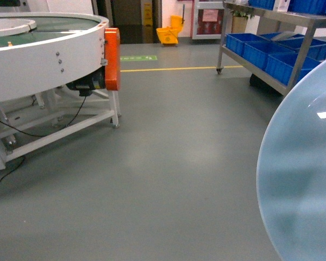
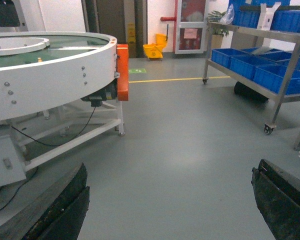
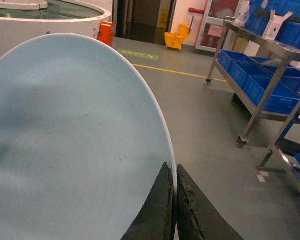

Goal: Place blue tray on left shelf second layer neatly

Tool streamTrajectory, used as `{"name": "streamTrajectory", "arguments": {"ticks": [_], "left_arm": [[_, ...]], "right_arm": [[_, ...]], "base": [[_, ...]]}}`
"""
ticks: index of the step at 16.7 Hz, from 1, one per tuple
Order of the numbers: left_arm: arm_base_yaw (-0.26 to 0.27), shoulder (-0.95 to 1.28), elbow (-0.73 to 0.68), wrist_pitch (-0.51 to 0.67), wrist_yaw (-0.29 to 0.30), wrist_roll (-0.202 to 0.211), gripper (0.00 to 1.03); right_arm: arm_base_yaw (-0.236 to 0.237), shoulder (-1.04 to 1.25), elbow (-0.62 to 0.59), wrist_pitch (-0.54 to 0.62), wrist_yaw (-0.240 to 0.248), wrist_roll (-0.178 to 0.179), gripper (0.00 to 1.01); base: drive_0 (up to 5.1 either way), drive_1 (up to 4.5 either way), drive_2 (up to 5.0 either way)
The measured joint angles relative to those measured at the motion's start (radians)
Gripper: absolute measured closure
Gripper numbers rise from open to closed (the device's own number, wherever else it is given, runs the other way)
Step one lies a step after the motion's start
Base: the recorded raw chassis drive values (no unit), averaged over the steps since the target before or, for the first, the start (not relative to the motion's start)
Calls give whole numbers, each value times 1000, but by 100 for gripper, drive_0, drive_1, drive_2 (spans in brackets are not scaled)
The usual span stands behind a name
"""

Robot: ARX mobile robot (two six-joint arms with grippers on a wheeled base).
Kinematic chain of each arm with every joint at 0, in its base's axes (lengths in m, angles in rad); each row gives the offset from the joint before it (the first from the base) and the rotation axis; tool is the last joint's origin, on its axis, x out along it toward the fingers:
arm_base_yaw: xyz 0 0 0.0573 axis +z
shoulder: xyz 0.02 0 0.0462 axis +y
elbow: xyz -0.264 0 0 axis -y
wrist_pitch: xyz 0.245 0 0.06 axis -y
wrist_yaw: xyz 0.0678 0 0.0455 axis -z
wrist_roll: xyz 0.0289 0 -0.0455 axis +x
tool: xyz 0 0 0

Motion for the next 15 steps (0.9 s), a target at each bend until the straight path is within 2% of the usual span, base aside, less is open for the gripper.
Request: {"name": "streamTrajectory", "arguments": {"ticks": [15], "left_arm": [[0, 0, 0, -2, 0, 0, 5]], "right_arm": [[0, 0, 0, -4, 0, 0, 99]], "base": [[2, 428, -423]]}}
